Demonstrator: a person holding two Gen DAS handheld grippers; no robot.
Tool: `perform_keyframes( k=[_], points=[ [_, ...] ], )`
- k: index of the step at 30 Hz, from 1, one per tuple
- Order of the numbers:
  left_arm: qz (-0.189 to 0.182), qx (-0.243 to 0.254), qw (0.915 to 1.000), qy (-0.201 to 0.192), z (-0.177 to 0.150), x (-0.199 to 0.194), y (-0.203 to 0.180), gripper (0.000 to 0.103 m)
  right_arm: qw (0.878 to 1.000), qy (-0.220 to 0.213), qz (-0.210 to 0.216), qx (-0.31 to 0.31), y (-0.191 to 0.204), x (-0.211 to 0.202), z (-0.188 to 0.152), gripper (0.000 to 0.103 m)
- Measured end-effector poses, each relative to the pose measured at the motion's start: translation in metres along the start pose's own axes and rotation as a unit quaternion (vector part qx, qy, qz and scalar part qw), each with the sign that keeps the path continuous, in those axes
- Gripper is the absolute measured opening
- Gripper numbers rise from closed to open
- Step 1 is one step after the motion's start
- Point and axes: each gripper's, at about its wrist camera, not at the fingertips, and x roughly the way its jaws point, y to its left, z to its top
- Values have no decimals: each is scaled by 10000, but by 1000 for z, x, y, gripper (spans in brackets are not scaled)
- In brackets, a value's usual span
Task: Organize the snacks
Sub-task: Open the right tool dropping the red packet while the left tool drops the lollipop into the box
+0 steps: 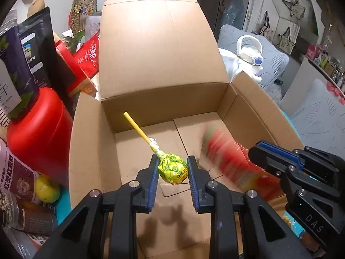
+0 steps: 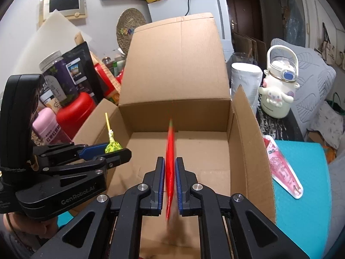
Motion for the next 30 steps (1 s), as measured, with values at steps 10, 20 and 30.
perform_keyframes(
  k=[10,20,30],
  points=[
    [418,48,9988,270,-4,2,-1,26,9993,168,-288,148,-7,-5,-4,45],
    [424,30,9990,102,-3,-23,-2,27,9989,-47,-445,110,-3,-37,0,46],
    [363,34,9988,-331,0,-72,-5,27,9977,-410,-544,57,6,-84,3,50]
  ],
)
